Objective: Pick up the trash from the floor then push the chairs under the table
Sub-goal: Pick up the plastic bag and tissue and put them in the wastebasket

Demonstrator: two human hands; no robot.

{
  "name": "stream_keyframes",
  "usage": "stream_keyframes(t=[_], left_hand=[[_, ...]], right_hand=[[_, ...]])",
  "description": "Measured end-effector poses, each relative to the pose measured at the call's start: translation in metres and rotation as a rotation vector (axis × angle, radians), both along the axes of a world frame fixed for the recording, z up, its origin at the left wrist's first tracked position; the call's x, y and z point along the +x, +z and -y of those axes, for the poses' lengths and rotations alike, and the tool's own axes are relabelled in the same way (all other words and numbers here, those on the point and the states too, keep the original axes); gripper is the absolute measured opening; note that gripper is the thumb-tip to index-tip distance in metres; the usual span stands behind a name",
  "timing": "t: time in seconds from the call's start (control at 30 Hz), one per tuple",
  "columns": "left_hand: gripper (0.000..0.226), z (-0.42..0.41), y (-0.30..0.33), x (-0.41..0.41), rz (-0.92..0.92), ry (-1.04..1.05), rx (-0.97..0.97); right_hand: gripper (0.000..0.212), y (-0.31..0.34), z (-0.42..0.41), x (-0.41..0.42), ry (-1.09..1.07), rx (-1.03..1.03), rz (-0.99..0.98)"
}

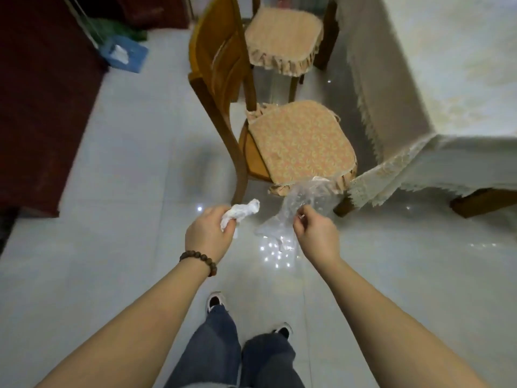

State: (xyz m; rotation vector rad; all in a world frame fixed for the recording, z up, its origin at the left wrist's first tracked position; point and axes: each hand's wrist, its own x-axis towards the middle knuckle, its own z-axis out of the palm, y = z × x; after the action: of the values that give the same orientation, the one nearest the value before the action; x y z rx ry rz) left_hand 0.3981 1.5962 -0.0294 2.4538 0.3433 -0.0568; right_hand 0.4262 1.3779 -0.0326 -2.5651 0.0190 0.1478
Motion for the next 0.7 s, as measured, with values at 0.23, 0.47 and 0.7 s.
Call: stream_keyframes(t=[0.23, 0.47, 0.7], left_hand=[[0.019, -0.113, 0.044, -0.015, 0.132, 0.213, 0.026], [0.022, -0.268, 0.044, -0.003, 0.158, 0.328, 0.022], [0.023, -0.4, 0.057, 0.037, 0.156, 0.338, 0.084]], right_hand=[[0.013, 0.04, -0.126, 0.019, 0.19, 0.04, 0.082], [0.011, 0.032, -0.296, 0.045, 0.27, 0.05, 0.081], [0.007, 0.041, -0.427, 0.09, 0.237, 0.117, 0.044]])
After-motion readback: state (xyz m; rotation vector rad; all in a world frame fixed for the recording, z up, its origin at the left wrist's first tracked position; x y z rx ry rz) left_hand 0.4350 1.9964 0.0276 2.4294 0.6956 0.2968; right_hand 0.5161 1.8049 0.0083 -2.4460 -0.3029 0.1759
